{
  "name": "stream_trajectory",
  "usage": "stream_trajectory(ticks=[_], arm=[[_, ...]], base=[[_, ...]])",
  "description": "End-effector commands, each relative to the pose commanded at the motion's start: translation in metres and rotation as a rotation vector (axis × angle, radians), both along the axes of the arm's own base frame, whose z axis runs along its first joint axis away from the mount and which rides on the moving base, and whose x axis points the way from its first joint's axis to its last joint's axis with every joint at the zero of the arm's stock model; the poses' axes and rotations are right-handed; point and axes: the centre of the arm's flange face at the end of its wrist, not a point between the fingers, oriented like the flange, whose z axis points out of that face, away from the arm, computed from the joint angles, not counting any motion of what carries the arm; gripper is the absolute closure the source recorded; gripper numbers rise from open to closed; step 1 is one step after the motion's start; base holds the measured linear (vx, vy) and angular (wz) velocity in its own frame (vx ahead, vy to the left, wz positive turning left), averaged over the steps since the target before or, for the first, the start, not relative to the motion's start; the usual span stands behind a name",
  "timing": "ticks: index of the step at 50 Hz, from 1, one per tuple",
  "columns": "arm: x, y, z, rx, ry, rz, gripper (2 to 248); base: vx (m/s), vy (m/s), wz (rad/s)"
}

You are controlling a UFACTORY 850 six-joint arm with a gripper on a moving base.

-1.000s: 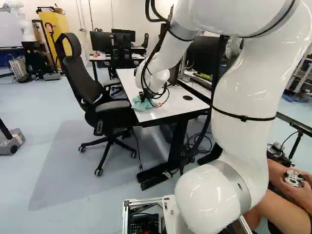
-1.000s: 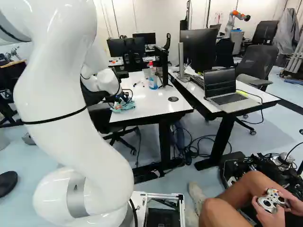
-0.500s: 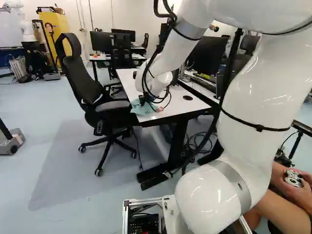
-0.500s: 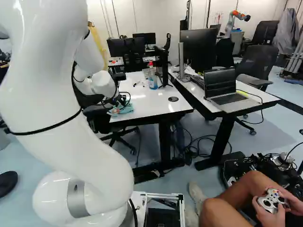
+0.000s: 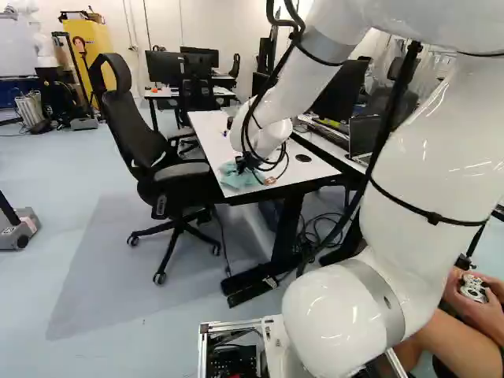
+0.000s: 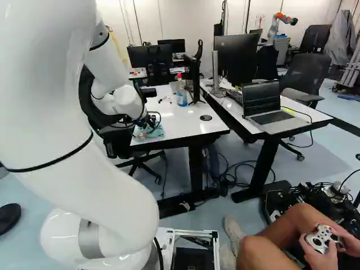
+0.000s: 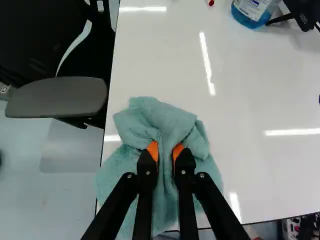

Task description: Clean the table with the green towel

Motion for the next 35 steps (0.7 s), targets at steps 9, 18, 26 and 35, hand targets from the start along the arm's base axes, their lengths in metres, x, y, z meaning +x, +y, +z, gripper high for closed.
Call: stream_trajectory(ticks=[9,18,26,35], arm=[[-0.001,-0.015,0.0,0.0,0.0,-0.033,199],[-0.001,-0.029,0.0,0.0,0.001,-0.066,199],[-0.001,-0.042,0.0,0.0,0.001,-0.095,199],[0.007,-0.055,0.0,0.0,0.0,-0.126,199]], base=[[0.0,0.0,0.0],[0.0,0.0,0.0],[0.0,0.0,0.0],[0.0,0.0,0.0]])
